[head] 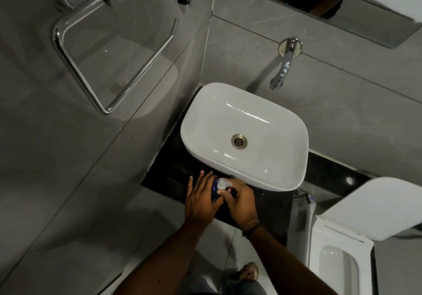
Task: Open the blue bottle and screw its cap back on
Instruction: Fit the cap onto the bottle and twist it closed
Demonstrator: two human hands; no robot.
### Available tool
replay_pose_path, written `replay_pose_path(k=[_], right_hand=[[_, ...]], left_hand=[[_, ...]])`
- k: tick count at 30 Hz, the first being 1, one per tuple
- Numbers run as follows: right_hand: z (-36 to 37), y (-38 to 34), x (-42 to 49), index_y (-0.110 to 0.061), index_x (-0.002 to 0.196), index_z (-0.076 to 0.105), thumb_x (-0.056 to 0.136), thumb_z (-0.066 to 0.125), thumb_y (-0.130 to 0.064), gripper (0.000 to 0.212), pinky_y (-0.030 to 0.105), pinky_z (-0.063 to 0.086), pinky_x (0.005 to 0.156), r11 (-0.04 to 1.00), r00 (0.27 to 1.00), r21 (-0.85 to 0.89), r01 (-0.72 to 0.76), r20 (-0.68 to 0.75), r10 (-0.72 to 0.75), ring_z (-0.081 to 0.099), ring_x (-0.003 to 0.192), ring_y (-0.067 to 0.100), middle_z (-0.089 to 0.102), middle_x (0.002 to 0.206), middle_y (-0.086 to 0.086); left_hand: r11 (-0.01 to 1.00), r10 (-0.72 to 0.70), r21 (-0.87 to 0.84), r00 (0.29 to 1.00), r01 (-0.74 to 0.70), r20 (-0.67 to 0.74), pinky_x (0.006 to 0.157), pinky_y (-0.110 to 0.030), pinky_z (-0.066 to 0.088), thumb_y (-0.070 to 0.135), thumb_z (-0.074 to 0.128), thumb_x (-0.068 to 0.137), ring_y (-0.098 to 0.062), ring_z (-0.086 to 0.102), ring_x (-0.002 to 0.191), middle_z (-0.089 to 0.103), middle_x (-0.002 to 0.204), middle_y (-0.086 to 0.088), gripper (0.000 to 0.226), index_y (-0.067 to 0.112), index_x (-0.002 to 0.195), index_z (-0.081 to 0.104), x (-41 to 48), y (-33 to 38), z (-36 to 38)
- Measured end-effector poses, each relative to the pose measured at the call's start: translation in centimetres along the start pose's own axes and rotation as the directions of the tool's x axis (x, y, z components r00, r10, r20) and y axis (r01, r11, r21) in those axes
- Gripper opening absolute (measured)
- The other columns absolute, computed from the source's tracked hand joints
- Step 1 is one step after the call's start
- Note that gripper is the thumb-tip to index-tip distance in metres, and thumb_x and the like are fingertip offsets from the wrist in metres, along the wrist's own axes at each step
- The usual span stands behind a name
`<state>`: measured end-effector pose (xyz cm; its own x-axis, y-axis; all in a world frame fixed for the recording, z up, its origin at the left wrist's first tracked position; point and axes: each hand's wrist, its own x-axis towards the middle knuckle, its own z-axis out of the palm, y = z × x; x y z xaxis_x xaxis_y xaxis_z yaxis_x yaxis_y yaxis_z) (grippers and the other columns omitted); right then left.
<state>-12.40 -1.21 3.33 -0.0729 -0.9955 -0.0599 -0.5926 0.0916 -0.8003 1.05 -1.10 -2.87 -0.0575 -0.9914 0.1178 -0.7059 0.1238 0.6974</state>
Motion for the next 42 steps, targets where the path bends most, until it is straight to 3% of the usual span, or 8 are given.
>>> replay_pose_path(k=[5, 10, 13, 19, 22, 26, 30, 42], right_hand=[[1.9, -0.6, -1.2, -0.027, 0.113, 0.076, 0.088, 0.081, -0.01, 0.031, 0.022, 0.054, 0.096, 0.995, 0.985, 0.093, -0.03, -0.167, 0.045, 0.071, 0.102, 0.006, 0.075, 0.107, -0.007], [-1.0, -0.4, 0.5, -0.023, 0.125, 0.07, 0.088, 0.079, 0.0, 0.045, 0.022, 0.053, 0.105, 0.984, 0.985, 0.173, -0.037, 0.175, 0.007, 0.068, 0.115, 0.0, 0.072, 0.123, 0.0], [-2.2, -0.4, 1.6, -0.015, 0.119, 0.077, 0.092, 0.075, -0.003, 0.03, 0.028, 0.056, 0.103, 0.988, 0.957, 0.153, -0.002, 0.286, -0.042, 0.073, 0.114, 0.009, 0.077, 0.121, 0.002], [-0.4, 0.0, 0.2, -0.02, 0.099, 0.076, 0.088, 0.072, -0.025, 0.013, 0.045, 0.062, 0.086, 0.998, 0.997, 0.041, 0.037, 0.064, -0.04, 0.076, 0.091, 0.015, 0.081, 0.094, -0.002], [0.5, -0.3, -0.2, -0.031, 0.092, 0.08, 0.085, 0.081, -0.025, 0.01, 0.039, 0.064, 0.082, 0.993, 0.997, 0.084, -0.079, -0.018, 0.081, 0.076, 0.084, 0.014, 0.08, 0.086, -0.005], [1.2, -1.0, -0.3, -0.045, 0.073, 0.076, 0.069, 0.097, -0.015, 0.037, 0.01, 0.057, 0.069, 0.96, 0.969, 0.198, -0.201, -0.103, 0.224, 0.074, 0.072, -0.004, 0.078, 0.073, -0.022], [1.5, -1.0, -0.6, -0.037, 0.079, 0.078, 0.07, 0.096, -0.012, 0.032, 0.01, 0.056, 0.066, 0.953, 0.964, 0.218, -0.21, -0.115, 0.239, 0.071, 0.067, -0.004, 0.077, 0.073, -0.021], [1.3, -0.7, -0.6, -0.019, 0.098, 0.086, 0.077, 0.092, -0.01, 0.024, 0.033, 0.067, 0.084, 0.967, 0.971, 0.16, -0.2, -0.1, 0.217, 0.078, 0.083, 0.007, 0.083, 0.084, -0.009]], left_hand=[[1.0, -0.005, 0.014, 1.0, 0.005, 0.008, 0.126, -0.05, 0.015, 0.027, 0.068, 0.09, -0.022, 0.031, 0.15, 0.055, 0.148, -0.005, 0.055, 0.013, 0.141, 0.053, -0.1, 0.2, -0.2], [1.0, 0.009, -0.005, 1.0, -0.009, 0.003, 0.124, -0.054, 0.019, 0.033, 0.074, 0.088, -0.024, 0.036, 0.148, 0.057, 0.147, -0.006, 0.06, 0.012, 0.14, 0.054, -0.1, 0.3, -0.5], [1.0, -0.003, -0.023, 1.0, 0.003, -0.006, 0.124, -0.054, 0.02, 0.037, 0.074, 0.088, -0.024, 0.038, 0.147, 0.057, 0.146, -0.005, 0.062, 0.012, 0.14, 0.053, -0.1, 0.3, -0.4], [1.0, 0.008, -0.003, 1.0, -0.008, -0.009, 0.122, -0.057, 0.024, 0.03, 0.077, 0.085, -0.026, 0.039, 0.146, 0.059, 0.144, -0.007, 0.061, 0.011, 0.139, 0.056, -0.1, 0.3, -0.3], [1.0, 0.016, 0.01, 1.0, -0.016, 0.0, 0.123, -0.056, 0.022, 0.028, 0.077, 0.085, -0.028, 0.039, 0.146, 0.059, 0.144, -0.009, 0.06, 0.01, 0.138, 0.057, 0.1, 0.5, -0.6], [1.0, -0.023, 0.002, 1.0, 0.023, 0.017, 0.125, -0.053, 0.017, 0.025, 0.073, 0.087, -0.026, 0.034, 0.149, 0.056, 0.147, -0.007, 0.058, 0.01, 0.14, 0.055, 0.1, 0.9, -0.7], [1.0, -0.024, -0.003, 0.999, 0.024, 0.026, 0.126, -0.051, 0.015, 0.025, 0.071, 0.086, -0.024, 0.032, 0.15, 0.054, 0.148, -0.007, 0.059, 0.011, 0.141, 0.053, 0.1, 0.7, -0.5], [1.0, -0.022, 0.007, 0.998, 0.021, 0.052, 0.127, -0.049, 0.012, 0.027, 0.069, 0.087, -0.022, 0.029, 0.151, 0.052, 0.151, -0.006, 0.062, 0.011, 0.144, 0.05, 0.1, 0.5, -0.5]])
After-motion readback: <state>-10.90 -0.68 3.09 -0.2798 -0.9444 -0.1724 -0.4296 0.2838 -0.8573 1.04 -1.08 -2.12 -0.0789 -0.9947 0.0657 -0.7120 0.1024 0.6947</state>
